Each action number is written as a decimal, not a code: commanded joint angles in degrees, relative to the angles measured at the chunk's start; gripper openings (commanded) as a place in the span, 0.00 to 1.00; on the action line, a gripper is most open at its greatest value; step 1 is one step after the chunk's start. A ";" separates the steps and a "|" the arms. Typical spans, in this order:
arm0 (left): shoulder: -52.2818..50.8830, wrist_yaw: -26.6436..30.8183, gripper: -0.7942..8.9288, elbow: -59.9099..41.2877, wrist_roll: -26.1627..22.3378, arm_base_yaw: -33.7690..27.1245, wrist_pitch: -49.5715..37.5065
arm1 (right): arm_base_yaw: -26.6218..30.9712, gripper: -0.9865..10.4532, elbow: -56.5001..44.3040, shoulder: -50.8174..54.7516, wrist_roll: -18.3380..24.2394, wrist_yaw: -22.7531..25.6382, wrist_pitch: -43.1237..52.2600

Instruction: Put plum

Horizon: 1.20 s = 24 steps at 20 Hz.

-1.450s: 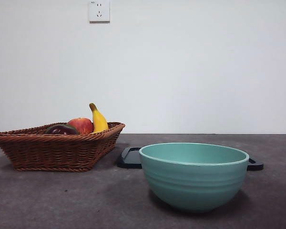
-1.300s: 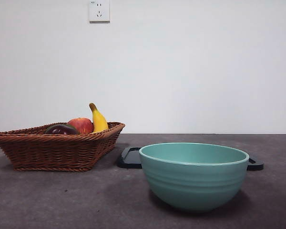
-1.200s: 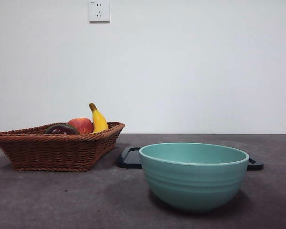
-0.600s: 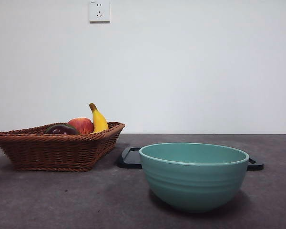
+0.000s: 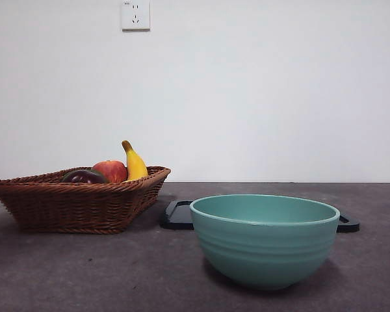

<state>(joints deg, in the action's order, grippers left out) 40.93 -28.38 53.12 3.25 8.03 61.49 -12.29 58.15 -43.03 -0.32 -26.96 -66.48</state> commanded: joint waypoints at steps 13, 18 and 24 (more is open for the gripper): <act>0.61 -0.11 0.54 1.16 -1.53 0.63 0.02 | -2.21 0.44 1.11 -0.42 0.70 -0.04 0.22; 4.11 2.08 0.54 1.64 -1.53 1.66 -4.26 | -2.21 0.44 1.11 -0.42 0.63 -0.04 0.24; 17.94 11.04 0.54 10.19 -1.73 5.51 -8.02 | -2.21 0.44 1.11 -0.42 0.55 -0.04 0.24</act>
<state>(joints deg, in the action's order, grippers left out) 57.80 -17.61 62.04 2.35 13.37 53.93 -14.24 58.17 -43.05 0.19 -26.94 -66.54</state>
